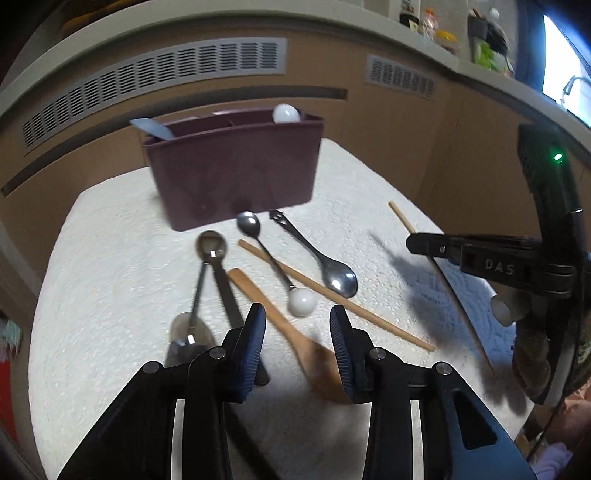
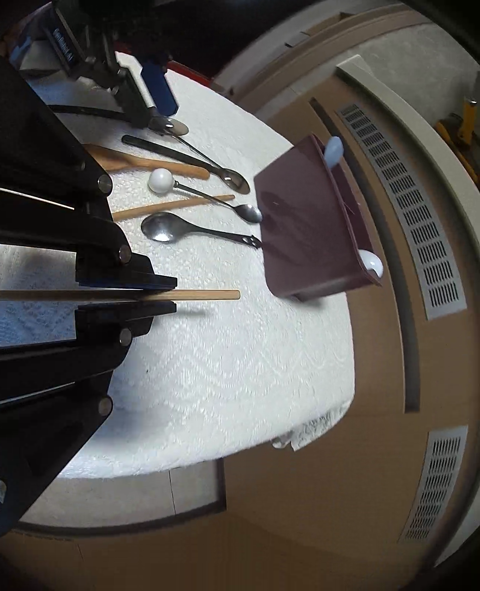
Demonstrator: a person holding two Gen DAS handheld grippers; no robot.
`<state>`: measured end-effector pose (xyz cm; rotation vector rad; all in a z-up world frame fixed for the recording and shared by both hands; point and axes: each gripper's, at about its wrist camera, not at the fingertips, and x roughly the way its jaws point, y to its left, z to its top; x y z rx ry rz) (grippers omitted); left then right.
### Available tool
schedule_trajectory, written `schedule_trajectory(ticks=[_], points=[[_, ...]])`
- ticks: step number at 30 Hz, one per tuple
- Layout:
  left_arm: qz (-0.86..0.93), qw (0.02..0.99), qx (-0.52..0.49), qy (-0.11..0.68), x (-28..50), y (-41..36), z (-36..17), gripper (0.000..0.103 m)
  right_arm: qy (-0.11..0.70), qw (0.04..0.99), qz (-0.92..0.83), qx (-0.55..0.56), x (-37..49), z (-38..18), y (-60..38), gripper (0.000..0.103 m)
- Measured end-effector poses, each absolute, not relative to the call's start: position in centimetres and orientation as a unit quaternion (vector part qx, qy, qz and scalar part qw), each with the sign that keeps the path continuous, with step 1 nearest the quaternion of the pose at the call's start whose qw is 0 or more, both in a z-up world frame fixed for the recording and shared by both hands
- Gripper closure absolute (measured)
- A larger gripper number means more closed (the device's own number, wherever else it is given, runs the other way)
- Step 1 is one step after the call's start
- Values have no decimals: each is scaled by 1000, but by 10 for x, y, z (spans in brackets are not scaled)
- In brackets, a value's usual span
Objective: Organize utensils
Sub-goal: 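Grasp the white-ball-handled spoon with the left gripper while the right gripper holds the chopstick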
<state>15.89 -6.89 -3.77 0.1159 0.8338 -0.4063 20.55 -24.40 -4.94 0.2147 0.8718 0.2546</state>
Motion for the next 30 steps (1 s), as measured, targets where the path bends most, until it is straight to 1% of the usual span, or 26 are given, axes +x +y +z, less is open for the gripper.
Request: schedule_trajectory(ticks=[7,11,14,15,18,21,26,28,29,30], points=[[-166,874,63,453,191,-97,-59,66,398,902,121,116,200,-55,-246,97],[-147,876,79,453,199,-108,-62,66,398,902,116,116,198,-58,-249,97],[-149,876,81,451,199,-110,-62,78,395,904,117,112,196,-57,-248,97],[-149,877,81,450,199,-109,-61,80,394,905,116,110,196,-58,-247,97],[-153,883,72,438,195,-102,-54,80,398,905,112,101,197,-59,-243,97],[-156,897,56,410,181,-90,-36,81,399,907,104,90,196,-57,-240,97],[-157,921,43,353,148,-64,7,82,394,908,113,85,190,-44,-234,97],[-155,929,42,334,139,-54,22,84,386,912,117,79,186,-35,-230,97],[-153,932,40,326,136,-50,28,89,380,914,120,77,184,-30,-228,97],[-151,935,38,318,134,-46,33,90,375,916,124,76,181,-23,-225,97]])
